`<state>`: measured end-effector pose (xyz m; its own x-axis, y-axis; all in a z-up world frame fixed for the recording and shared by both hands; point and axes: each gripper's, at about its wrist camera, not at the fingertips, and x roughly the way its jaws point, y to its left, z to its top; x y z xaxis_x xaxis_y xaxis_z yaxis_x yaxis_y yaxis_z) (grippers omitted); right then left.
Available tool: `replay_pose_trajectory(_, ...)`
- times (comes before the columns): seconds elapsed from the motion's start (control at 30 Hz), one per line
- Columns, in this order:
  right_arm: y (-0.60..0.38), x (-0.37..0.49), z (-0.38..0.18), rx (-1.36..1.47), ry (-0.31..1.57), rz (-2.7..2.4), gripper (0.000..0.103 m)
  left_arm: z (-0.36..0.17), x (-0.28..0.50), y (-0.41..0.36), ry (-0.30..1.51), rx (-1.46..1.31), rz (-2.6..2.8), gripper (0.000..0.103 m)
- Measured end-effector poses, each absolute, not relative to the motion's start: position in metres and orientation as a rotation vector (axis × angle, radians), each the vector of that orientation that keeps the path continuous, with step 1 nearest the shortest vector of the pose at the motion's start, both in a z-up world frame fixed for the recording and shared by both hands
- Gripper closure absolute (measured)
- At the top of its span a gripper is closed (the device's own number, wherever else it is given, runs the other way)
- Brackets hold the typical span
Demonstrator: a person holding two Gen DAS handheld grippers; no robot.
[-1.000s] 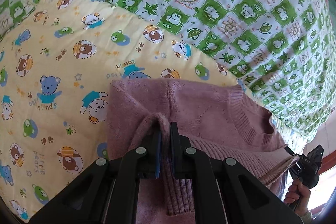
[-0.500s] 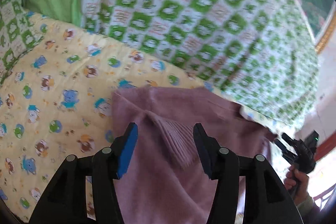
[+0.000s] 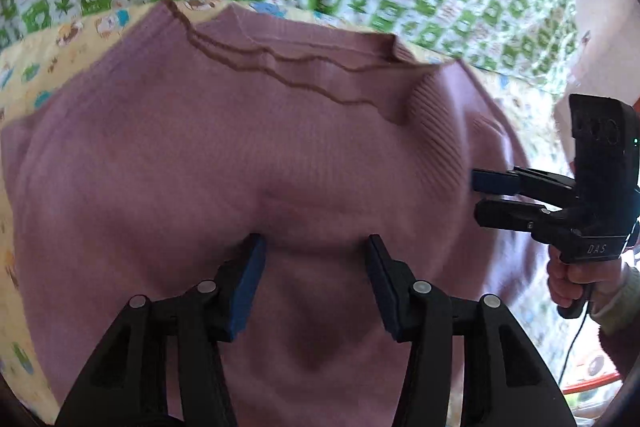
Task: Fold small clothes
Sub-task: 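Open both tools and press the folded sweater flat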
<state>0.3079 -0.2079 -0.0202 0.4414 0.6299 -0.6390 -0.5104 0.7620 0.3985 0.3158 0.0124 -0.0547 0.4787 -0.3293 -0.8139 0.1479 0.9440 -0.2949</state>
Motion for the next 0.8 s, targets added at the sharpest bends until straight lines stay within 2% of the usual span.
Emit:
replay_pose_trajectory(0.1, -0.215, 0.336, -0.029, 0.139, 0.844, 0.626, 0.046, -0.053, 0.342, 0.031, 1.001, -0.155, -0.215, 0.072)
replay_pose_trajectory(0.23, -0.242, 0.377, -0.031, 0.207, 0.777, 0.455, 0.057, -0.045, 0.373, 0.067, 0.961, -0.118, -0.049, 0.082)
replay_pose_trajectory(0.4, -0.282, 0.408, -0.032, 0.318, 0.735, 0.231, 0.068, -0.047, 0.380, 0.109, 0.934, -0.220, 0.041, 0.094)
replay_pose_trajectory(0.43, -0.287, 0.410, -0.033, 0.340, 0.734, 0.215, 0.072, -0.048, 0.377, 0.114, 0.926, -0.228, 0.062, 0.094)
replay_pose_trajectory(0.63, -0.301, 0.394, -0.028, 0.325, 0.713, 0.118, 0.073, -0.045, 0.359, 0.127, 0.913, -0.265, 0.098, 0.092)
replay_pose_trajectory(0.73, -0.313, 0.381, -0.023, 0.374, 0.703, 0.131, 0.070, -0.035, 0.345, 0.127, 0.905, -0.286, 0.108, 0.082)
replay_pose_trajectory(0.8, -0.320, 0.365, -0.015, 0.370, 0.691, 0.108, 0.069, -0.027, 0.330, 0.131, 0.894, -0.290, 0.122, 0.072)
